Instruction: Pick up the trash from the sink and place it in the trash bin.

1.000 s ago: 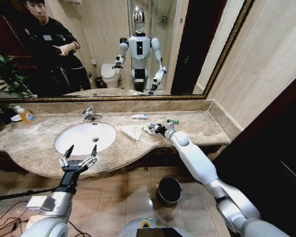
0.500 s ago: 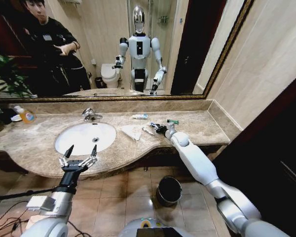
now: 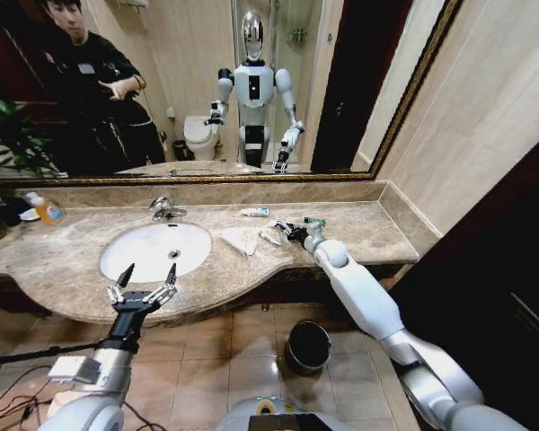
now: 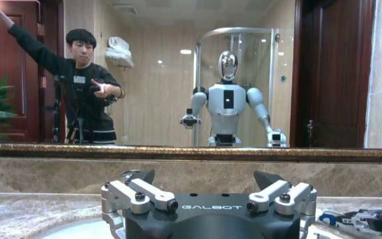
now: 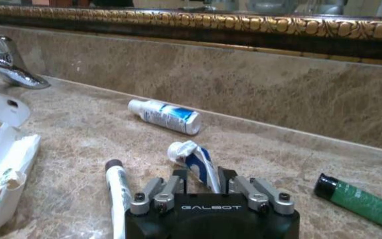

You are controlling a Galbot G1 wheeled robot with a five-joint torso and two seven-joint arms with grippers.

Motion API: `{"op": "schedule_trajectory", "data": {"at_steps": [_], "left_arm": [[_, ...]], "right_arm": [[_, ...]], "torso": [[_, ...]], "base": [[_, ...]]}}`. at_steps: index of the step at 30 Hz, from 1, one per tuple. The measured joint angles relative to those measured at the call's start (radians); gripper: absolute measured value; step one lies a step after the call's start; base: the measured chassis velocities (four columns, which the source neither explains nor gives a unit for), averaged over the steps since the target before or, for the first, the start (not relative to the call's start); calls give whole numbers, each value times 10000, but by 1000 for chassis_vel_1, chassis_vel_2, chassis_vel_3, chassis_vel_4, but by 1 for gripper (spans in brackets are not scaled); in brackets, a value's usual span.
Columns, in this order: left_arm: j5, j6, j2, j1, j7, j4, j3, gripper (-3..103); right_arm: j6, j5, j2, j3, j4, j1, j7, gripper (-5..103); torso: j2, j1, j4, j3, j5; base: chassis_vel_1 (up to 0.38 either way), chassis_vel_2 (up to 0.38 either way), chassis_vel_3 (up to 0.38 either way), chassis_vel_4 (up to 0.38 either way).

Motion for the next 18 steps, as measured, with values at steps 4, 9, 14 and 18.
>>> {"op": "schedule_trajectory", "data": {"at_steps": [4,9,14,18], "left_arm": [[0,0,0,0,0,0,0,100],[0,0,0,0,0,0,0,100],[0,0,0,0,0,0,0,100],[0,0,0,1,0,0,0,100]], "right_arm": [[173,-21,26,53,-94,-24,-217,25],[270,237,74,187,-136,-63,-340,10],[285,424,115,239,-105,-118,-261,1],[298,435,109,239,6,-167,-249,0]], "torso": [[0,0,0,0,0],[0,0,-1,0,0],[0,0,0,0,0],[0,0,0,0,0]], "base": [[0,0,0,0],[0,0,0,0],[0,0,0,0],[0,0,0,0]]}}
